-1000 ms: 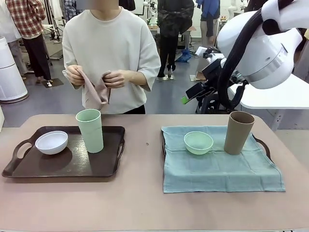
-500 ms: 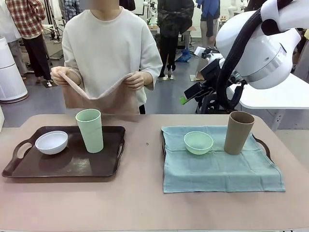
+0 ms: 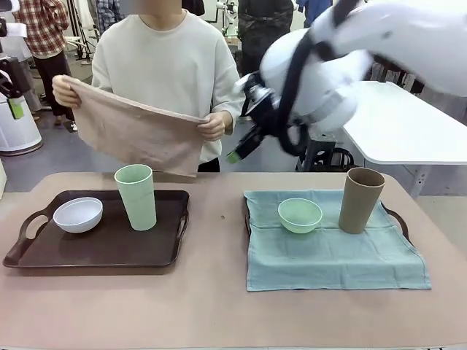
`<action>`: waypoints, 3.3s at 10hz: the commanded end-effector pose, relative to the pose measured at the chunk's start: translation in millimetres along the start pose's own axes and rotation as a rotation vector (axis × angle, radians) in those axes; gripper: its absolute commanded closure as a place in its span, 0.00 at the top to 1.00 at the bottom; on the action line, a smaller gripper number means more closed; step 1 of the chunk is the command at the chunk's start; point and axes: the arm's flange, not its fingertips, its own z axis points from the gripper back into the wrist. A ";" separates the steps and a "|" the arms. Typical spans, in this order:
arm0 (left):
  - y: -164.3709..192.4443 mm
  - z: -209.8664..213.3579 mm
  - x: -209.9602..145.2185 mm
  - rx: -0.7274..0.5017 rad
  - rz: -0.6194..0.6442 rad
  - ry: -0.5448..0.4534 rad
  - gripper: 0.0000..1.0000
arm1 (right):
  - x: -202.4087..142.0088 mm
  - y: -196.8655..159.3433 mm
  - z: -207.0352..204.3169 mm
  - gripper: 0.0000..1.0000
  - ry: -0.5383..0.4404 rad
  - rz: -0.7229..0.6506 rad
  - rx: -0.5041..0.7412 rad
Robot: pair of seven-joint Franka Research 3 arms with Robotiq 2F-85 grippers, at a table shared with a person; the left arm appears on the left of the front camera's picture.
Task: Set up a tray with a mat and arrange the tableware.
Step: Pick up the Picnic Bowl and Reusable plastic cup from the Handle tray in front of the human's position and hold them in the air.
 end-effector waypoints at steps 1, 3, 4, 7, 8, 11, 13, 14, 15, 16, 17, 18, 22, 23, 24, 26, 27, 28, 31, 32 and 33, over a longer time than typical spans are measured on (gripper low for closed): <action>14.9 -6.0 10.0 -0.017 0.001 0.030 1.00 | 25.5 -27.8 -54.0 1.00 0.083 0.127 0.175; 13.9 -34.0 22.3 -0.100 -0.081 0.019 1.00 | 40.4 -23.1 -87.9 1.00 0.077 0.238 0.276; 11.1 -44.4 32.1 -0.137 -0.139 0.025 1.00 | 45.5 -24.4 -99.8 1.00 0.049 0.254 0.314; -1.1 -66.4 36.1 -0.218 -0.216 0.024 1.00 | 39.9 -18.7 -103.8 1.00 -0.040 0.189 0.392; 5.4 -56.0 38.3 -0.155 -0.155 0.032 1.00 | 48.6 -14.7 -108.5 1.00 0.029 0.249 0.344; 5.4 -56.0 38.3 -0.155 -0.155 0.032 1.00 | 48.6 -14.7 -108.5 1.00 0.029 0.249 0.344; 7.2 -79.9 53.8 -0.227 -0.178 0.043 1.00 | 41.0 -21.7 -123.4 1.00 -0.116 0.316 0.437; 11.2 -95.6 54.9 -0.200 -0.136 0.047 1.00 | 36.6 -20.6 -136.4 1.00 -0.175 0.318 0.435; 13.4 -107.8 50.2 -0.150 -0.086 0.025 1.00 | 33.6 -15.3 -145.6 1.00 -0.200 0.336 0.444; 14.4 -122.5 46.0 -0.121 -0.073 -0.005 1.00 | 27.6 -10.7 -152.9 1.00 -0.208 0.335 0.461; 17.4 -136.0 43.9 -0.083 -0.051 -0.030 1.00 | 21.4 -5.7 -162.9 1.00 -0.224 0.321 0.476; 19.3 -147.2 41.3 -0.076 -0.039 -0.055 1.00 | 15.0 -2.3 -170.1 1.00 -0.246 0.314 0.452; 28.0 -191.6 47.0 -0.067 -0.019 -0.167 1.00 | 4.1 19.9 -202.7 1.00 -0.277 0.283 0.437; 29.3 -195.7 49.8 -0.067 -0.021 -0.172 1.00 | 4.5 21.4 -209.6 1.00 -0.288 0.272 0.422; 27.9 -199.4 48.9 -0.052 -0.008 -0.180 1.00 | 2.8 25.8 -216.7 1.00 -0.291 0.257 0.426; 23.8 -198.2 48.0 -0.101 0.000 -0.124 1.00 | 0.8 25.8 -215.5 1.00 -0.287 0.163 0.307; 27.8 -197.2 52.1 -0.076 -0.019 -0.172 1.00 | 10.5 23.1 -218.6 1.00 -0.265 0.242 0.439; 27.8 -197.2 52.1 -0.076 -0.019 -0.172 1.00 | 10.5 23.1 -218.6 1.00 -0.265 0.242 0.439; 28.4 -196.0 53.1 -0.069 0.042 -0.183 1.00 | 5.1 26.0 -225.5 1.00 -0.303 0.201 0.398; 28.1 -200.8 53.0 -0.085 0.084 -0.203 1.00 | 0.9 25.2 -224.2 1.00 -0.320 0.170 0.365; 29.3 -205.1 54.5 -0.097 0.100 -0.205 1.00 | 0.3 25.2 -223.7 1.00 -0.319 0.167 0.346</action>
